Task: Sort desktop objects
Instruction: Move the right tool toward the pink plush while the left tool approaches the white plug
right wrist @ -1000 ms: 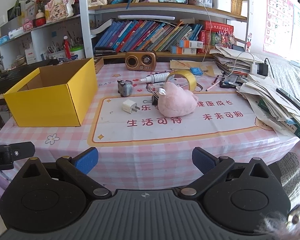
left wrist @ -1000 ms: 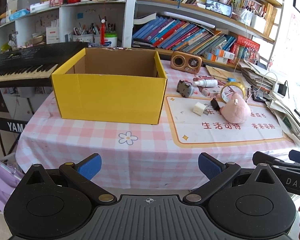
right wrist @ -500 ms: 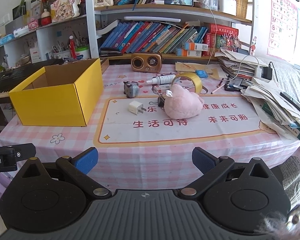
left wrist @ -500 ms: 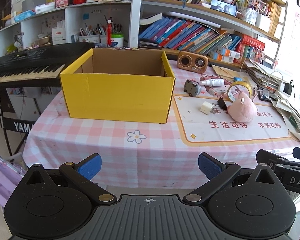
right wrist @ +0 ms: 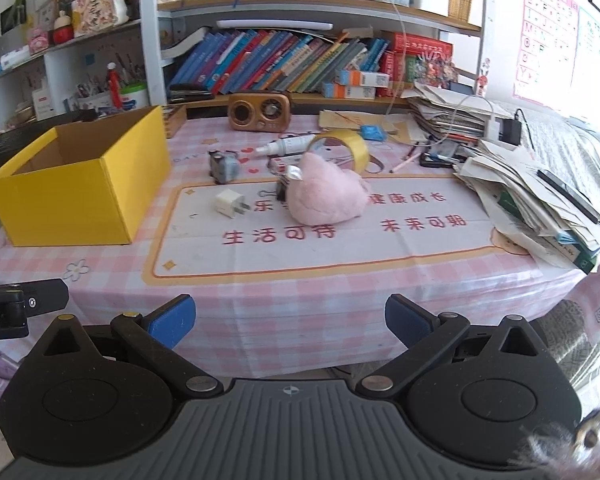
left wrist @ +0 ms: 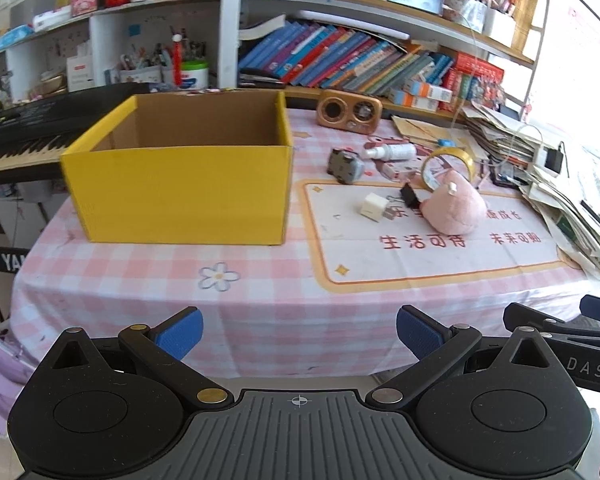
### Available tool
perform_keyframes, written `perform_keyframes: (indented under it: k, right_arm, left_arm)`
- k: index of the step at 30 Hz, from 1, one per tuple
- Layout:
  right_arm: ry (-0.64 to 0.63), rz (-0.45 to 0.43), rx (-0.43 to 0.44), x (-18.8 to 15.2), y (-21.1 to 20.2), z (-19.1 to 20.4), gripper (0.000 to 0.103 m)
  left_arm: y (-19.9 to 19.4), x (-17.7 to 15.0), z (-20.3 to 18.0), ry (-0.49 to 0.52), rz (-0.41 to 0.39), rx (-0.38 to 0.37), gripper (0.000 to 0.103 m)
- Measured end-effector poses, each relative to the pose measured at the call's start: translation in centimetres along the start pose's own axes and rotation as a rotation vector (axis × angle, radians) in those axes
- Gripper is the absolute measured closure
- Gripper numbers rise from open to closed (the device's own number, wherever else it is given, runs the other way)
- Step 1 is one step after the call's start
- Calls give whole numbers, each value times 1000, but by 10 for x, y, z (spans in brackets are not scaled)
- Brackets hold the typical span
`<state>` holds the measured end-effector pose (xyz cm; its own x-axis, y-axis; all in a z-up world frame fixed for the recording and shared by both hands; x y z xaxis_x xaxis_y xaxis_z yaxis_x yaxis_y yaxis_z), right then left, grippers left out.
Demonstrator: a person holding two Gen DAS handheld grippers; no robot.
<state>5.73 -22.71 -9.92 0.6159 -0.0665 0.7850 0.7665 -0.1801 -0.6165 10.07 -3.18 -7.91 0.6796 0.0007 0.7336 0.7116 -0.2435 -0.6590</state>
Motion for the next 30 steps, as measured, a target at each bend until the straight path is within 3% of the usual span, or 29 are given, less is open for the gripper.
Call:
perform_keyframes:
  k: [16, 30]
  right_arm:
    - [-3, 60, -3, 18, 51, -47, 1]
    - [-63, 87, 109, 58, 122, -67, 1]
  left_arm:
    - [49, 18, -51, 19, 33, -32, 0]
    - [99, 46, -77, -32, 55, 37, 0]
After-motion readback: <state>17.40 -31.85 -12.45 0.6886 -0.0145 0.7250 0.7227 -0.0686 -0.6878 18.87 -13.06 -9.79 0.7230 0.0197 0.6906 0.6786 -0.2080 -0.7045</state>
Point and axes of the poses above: each gripper's, at about its wrist camera, not at the fingertips, and y roughly the way its jaws point, z to its left, x to its top, the point moved 10 cm from there along y, roughly the way its jaws point, and after that the axes turned 6 degrees about -x, right-handed, at the moved point
